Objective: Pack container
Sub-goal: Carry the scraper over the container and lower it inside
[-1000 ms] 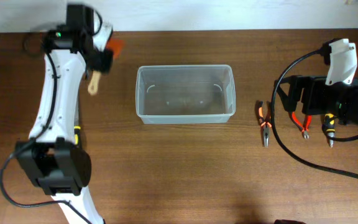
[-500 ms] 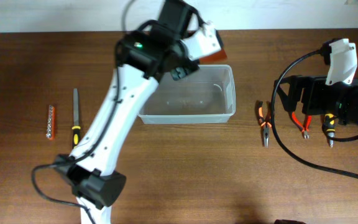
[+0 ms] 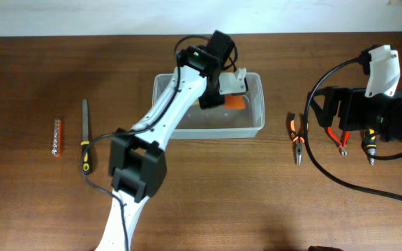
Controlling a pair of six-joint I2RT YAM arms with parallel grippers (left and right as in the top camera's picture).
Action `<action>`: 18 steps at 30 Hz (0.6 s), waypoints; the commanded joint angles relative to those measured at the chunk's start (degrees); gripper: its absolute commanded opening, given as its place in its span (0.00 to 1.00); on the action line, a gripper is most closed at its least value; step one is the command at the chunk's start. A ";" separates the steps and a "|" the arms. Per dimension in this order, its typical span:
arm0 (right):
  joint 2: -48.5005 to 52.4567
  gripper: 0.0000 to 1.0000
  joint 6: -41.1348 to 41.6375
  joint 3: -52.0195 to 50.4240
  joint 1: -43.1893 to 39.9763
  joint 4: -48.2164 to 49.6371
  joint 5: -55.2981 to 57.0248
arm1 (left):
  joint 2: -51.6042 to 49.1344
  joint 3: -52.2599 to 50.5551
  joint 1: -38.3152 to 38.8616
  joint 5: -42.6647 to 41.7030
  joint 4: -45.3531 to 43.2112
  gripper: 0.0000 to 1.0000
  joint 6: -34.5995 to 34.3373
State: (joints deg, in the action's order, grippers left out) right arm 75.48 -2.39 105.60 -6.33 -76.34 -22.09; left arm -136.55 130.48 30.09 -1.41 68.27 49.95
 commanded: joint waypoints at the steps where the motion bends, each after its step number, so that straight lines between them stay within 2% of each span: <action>1: -0.11 0.99 -0.35 0.48 0.24 0.02 0.28 | -1.79 0.15 -0.42 -3.98 -0.76 0.02 1.11; 10: -0.11 0.99 -0.35 0.48 0.24 -0.68 0.28 | -4.61 0.04 -0.13 -6.67 -3.28 0.02 1.14; 18: -0.11 0.99 -0.35 0.48 0.24 -0.96 0.28 | -6.05 0.04 -0.07 -10.62 -1.42 0.02 1.14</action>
State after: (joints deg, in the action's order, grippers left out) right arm 75.48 -2.39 105.60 -6.33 -77.21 -22.09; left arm -141.88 130.32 30.04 -8.27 66.67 50.00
